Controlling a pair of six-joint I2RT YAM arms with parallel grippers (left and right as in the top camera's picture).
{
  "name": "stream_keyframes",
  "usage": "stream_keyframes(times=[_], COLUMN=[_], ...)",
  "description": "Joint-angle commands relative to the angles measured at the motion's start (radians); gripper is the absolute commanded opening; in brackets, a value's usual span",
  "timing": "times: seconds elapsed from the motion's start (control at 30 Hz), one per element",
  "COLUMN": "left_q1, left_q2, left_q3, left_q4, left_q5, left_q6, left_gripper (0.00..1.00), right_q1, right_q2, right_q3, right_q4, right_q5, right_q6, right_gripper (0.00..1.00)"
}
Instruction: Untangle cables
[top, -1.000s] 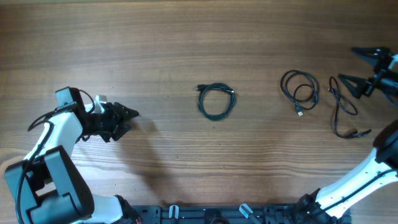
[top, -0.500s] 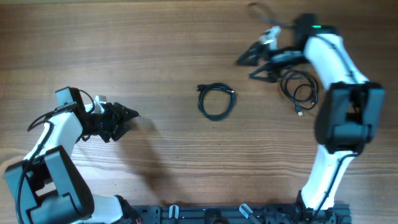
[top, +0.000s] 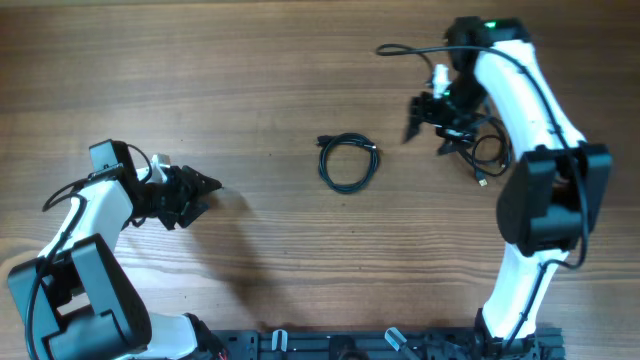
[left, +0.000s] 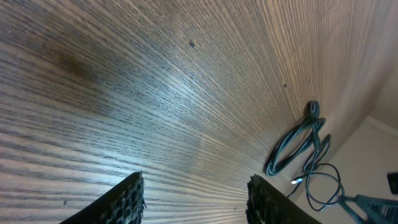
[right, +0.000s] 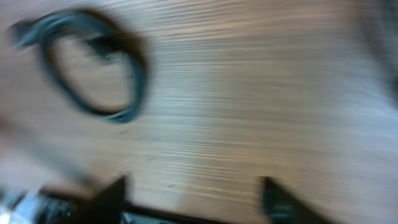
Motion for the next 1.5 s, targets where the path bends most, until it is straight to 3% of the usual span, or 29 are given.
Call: stream_keyframes(times=[0.0,0.2,0.6,0.73,0.97,1.3,1.47], left_q1=[-0.003,-0.003,-0.003,-0.003,-0.003,-0.003,-0.003], left_q2=[0.000,0.000,0.000,0.000,0.000,0.000,0.000], left_q3=[-0.002,-0.002,-0.002,-0.002,-0.002,-0.002,-0.002], left_q4=[0.009,0.011,-0.001,0.000,-0.011,-0.011,-0.019], left_q5=[-0.010,-0.011,-0.033,-0.044,-0.066,-0.069,-0.070], left_q6=[0.008,0.009,0.010,0.010,0.009,0.005,0.005], left_gripper=[0.56,0.56,0.56,0.57,0.57,0.57,0.57], right_q1=[-0.048,-0.064,-0.076,-0.104,-0.177,-0.200,-0.201], right_q2=[-0.037,-0.037,-0.037,-0.036,-0.027,0.021,0.021], right_q3=[-0.002,-0.190,-0.408,-0.467,-0.479,-0.479,-0.479], right_q4=[-0.018,0.129,0.584,0.822,1.046,1.055,0.896], right_q5=[0.255,0.286,0.619,0.618,0.500,0.401,0.327], right_q6=[0.132,0.141,0.102,0.055,0.037,0.040,0.040], right_gripper=[0.04,0.05,0.05,0.04,0.04,0.05,0.05])
